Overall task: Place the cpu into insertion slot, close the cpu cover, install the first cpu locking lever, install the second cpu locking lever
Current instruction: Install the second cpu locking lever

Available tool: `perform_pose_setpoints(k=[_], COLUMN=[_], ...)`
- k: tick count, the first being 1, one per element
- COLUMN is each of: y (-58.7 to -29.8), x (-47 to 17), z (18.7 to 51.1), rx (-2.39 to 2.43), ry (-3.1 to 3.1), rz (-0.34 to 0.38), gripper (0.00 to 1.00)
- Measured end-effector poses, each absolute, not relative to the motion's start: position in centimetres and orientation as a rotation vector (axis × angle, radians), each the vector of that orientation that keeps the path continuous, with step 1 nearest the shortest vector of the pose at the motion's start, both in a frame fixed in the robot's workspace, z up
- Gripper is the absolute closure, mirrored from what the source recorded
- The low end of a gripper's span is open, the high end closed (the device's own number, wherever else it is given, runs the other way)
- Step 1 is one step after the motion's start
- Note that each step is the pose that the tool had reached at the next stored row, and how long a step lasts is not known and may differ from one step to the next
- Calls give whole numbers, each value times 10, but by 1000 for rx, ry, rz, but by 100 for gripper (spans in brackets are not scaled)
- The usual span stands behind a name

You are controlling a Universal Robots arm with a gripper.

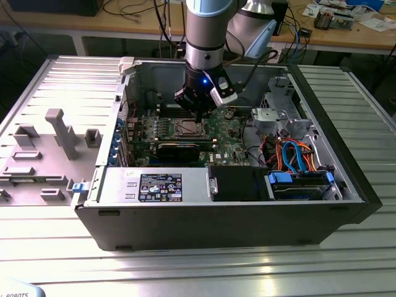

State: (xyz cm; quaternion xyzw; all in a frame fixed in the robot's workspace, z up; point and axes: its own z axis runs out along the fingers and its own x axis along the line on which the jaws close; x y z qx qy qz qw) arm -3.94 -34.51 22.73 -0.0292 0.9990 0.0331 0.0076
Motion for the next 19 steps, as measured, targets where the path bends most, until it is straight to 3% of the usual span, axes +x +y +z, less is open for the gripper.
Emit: perform_pose_setpoints(k=[19], y=[-345], x=[-39], z=[241], rx=[-91], ry=[3123], rz=[104], gripper=[89])
